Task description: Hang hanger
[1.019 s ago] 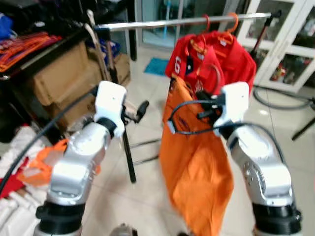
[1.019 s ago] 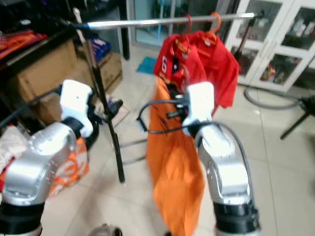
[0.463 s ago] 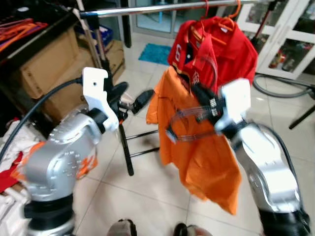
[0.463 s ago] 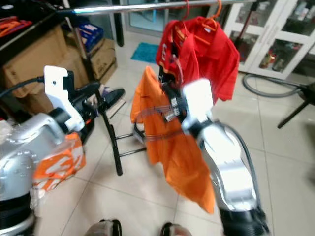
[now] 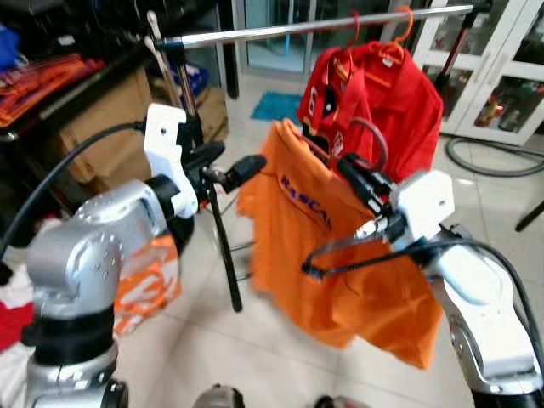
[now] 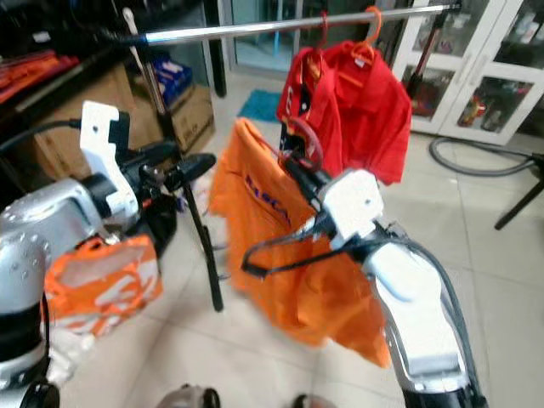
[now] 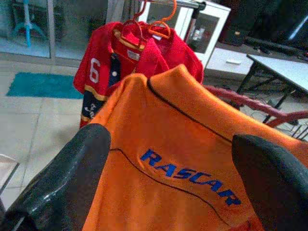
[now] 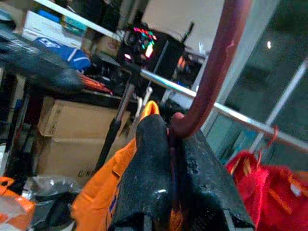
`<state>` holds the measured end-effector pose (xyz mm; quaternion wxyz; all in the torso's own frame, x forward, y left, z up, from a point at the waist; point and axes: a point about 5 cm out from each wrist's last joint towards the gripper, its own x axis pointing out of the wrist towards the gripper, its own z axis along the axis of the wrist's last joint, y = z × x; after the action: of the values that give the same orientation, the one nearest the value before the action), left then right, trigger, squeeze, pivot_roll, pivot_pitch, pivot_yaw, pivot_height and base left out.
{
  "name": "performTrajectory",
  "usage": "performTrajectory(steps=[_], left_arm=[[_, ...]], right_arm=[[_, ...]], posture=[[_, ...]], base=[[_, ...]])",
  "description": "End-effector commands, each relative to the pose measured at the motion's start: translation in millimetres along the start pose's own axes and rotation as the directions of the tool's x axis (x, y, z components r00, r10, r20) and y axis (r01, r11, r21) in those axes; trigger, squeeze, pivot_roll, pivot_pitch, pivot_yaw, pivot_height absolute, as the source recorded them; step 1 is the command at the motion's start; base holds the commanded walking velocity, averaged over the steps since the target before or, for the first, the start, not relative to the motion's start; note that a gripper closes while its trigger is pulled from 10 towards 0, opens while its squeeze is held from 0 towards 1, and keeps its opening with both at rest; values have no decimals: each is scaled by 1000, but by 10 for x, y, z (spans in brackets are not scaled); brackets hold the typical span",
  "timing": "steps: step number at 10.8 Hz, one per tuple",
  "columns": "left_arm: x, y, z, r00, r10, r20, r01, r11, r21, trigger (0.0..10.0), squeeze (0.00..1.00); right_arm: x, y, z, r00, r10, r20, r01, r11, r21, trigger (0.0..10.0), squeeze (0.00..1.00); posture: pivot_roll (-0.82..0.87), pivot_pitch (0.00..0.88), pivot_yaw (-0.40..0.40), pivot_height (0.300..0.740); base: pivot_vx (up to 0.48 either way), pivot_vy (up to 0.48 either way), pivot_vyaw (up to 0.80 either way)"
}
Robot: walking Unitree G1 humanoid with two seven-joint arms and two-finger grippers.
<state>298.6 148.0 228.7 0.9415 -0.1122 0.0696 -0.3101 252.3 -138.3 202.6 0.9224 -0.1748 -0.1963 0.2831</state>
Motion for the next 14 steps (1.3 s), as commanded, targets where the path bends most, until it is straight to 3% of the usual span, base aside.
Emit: performTrajectory(steps=[1, 3, 4, 7, 8, 9, 13, 14], left_arm=[[26, -44, 109, 997, -55, 57, 60, 994, -96, 10000, 0], [56, -71, 76, 995, -98, 25, 101, 987, -123, 10000, 0], [75, -90, 98, 991, -126, 48, 132, 976, -174, 10000, 0], [82, -57, -8, 997, -76, -26, 71, 985, -159, 10000, 0], [79, -18, -99, 996, -45, -76, 33, 987, -155, 1451, 0], [75, 16, -149, 995, -23, -92, 8, 986, -166, 0, 0], [89, 53, -122, 998, 0, -60, -6, 994, -112, 0, 0], [105, 29, -96, 999, -13, -45, 8, 994, -109, 627, 0]], right_arm=[[0, 34, 178, 995, 36, 95, -28, 996, -85, 10000, 0], [-24, 126, 182, 989, 102, 104, -84, 982, -169, 10000, 0], [-38, 173, 153, 986, 142, 88, -119, 966, -229, 10000, 0], [-43, 186, 140, 985, 142, 97, -111, 955, -276, 10000, 0], [-35, 171, 137, 986, 131, 101, -98, 955, -281, 10000, 0], [-24, 181, 139, 986, 131, 105, -96, 954, -283, 10000, 0], [-12, 196, 147, 984, 136, 118, -98, 953, -286, 10000, 0], [-9, 202, 141, 983, 141, 116, -103, 951, -290, 10000, 0]], posture=[[-7, 36, 71, 740], [-10, 38, 74, 740], [-10, 38, 75, 740], [-11, 39, 80, 740], [-9, 39, 82, 740], [-12, 40, 84, 740], [-12, 41, 82, 740], [-13, 40, 83, 740]], base=[[0, 0, 0], [0, 0, 0], [0, 0, 0], [0, 0, 0], [0, 0, 0], [0, 0, 0], [0, 0, 0], [0, 0, 0]])
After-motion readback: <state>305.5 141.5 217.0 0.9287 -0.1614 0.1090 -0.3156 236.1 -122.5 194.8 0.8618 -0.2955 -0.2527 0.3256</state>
